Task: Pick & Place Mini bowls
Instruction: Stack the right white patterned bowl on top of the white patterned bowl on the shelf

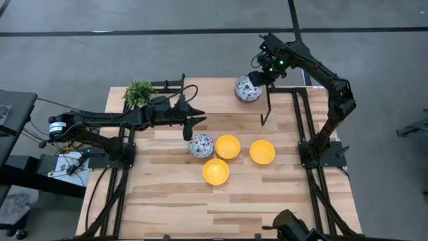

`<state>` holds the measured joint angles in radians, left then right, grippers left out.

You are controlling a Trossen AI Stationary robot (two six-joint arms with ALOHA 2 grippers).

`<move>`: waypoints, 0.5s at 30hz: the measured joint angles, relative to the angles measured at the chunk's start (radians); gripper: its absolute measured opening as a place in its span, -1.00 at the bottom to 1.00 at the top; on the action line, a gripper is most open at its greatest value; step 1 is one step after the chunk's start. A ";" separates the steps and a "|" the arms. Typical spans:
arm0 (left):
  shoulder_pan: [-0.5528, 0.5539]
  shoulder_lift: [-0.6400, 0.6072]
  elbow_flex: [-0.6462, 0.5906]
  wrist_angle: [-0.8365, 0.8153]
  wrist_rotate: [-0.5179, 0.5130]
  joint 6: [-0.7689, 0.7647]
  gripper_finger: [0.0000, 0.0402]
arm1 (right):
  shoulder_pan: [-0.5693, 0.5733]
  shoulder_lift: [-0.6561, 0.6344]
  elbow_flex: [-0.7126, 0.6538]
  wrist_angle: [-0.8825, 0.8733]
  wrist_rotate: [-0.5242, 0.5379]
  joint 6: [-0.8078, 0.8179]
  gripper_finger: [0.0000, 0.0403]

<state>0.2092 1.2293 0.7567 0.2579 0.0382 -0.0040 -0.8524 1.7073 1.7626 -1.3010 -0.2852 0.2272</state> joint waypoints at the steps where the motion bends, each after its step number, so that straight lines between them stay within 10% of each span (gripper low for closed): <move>1: 0.000 0.000 0.000 0.000 0.000 0.000 -0.46 | 0.000 0.000 0.000 0.000 0.000 0.000 -0.96; 15: 0.000 0.000 0.000 0.000 0.000 0.000 -0.46 | 0.000 0.000 0.000 0.000 -0.002 0.000 -0.75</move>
<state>0.2092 1.2293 0.7567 0.2579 0.0380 -0.0041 -0.8524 1.7077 1.7626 -1.3006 -0.2876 0.2272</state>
